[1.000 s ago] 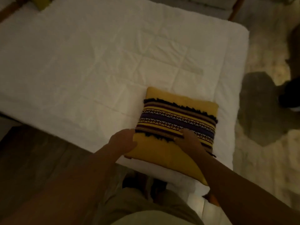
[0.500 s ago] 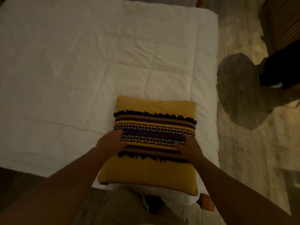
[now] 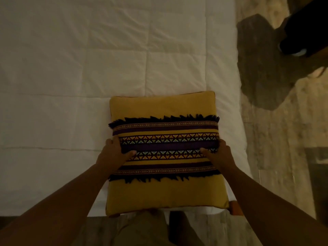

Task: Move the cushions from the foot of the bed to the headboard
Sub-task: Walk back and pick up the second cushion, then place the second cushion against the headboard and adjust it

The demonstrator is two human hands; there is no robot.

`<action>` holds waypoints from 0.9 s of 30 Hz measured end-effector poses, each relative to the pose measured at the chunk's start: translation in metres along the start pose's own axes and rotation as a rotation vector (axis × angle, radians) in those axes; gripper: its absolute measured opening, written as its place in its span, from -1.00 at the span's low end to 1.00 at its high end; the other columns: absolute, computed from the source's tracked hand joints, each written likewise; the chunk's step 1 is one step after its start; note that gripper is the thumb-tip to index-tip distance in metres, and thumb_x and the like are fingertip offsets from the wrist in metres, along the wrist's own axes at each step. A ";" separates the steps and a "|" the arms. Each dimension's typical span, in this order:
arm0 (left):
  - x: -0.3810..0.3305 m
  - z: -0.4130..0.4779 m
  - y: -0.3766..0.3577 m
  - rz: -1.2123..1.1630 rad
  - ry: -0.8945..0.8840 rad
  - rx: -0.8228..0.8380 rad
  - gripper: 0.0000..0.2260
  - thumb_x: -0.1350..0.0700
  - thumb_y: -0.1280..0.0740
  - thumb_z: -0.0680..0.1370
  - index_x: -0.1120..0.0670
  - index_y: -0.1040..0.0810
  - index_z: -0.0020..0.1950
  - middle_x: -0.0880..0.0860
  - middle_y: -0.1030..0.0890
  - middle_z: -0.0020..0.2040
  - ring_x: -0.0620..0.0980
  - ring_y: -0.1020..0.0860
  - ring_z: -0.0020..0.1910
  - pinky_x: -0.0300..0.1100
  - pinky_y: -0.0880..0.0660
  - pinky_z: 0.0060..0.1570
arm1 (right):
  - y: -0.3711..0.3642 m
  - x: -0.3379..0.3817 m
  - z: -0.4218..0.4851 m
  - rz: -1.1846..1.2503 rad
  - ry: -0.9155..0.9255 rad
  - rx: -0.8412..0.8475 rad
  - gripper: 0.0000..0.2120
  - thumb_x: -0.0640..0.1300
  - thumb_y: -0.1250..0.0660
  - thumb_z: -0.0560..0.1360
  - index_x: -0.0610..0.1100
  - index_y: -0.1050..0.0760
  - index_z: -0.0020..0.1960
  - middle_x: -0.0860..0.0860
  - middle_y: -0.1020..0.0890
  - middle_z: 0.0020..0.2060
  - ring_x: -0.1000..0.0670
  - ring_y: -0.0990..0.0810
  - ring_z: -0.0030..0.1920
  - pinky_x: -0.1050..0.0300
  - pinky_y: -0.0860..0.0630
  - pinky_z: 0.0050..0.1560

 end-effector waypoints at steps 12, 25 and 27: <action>0.026 0.039 -0.028 -0.763 0.195 0.114 0.06 -0.17 -0.66 0.12 -0.13 -0.16 0.49 -0.12 -0.46 0.19 -0.06 -0.49 0.13 -0.08 -0.48 0.11 | -0.016 -0.016 0.031 0.288 -0.022 0.054 -0.24 0.06 -0.58 0.26 -0.12 -0.42 0.38 -0.10 -0.62 0.20 -0.17 -0.61 0.18 -0.18 -0.58 0.14; -0.005 -0.007 -0.011 -1.035 0.206 -0.035 -0.13 0.01 -0.63 0.22 -0.03 -0.26 0.42 0.11 -0.50 0.29 0.14 -0.53 0.25 0.20 -0.54 0.16 | 0.036 0.036 0.021 0.307 0.099 0.114 -0.47 0.02 -0.54 0.37 -0.04 -0.52 0.29 -0.06 -0.67 0.11 -0.13 -0.66 0.08 -0.15 -0.61 0.07; -0.010 -0.012 -0.011 -1.091 0.206 -0.060 -0.15 0.01 -0.62 0.23 -0.06 -0.26 0.41 0.11 -0.49 0.30 0.15 -0.52 0.25 0.23 -0.53 0.17 | 0.049 0.052 0.028 0.282 0.119 0.101 -0.48 0.00 -0.55 0.36 -0.05 -0.51 0.28 -0.05 -0.66 0.10 -0.12 -0.65 0.07 -0.14 -0.59 0.09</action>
Point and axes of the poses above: each hand's wrist, its own z-axis towards the middle knuckle, its own y-axis out of the back of the hand, x = y × z, the point moved 1 cm from there along z, towards the middle knuckle
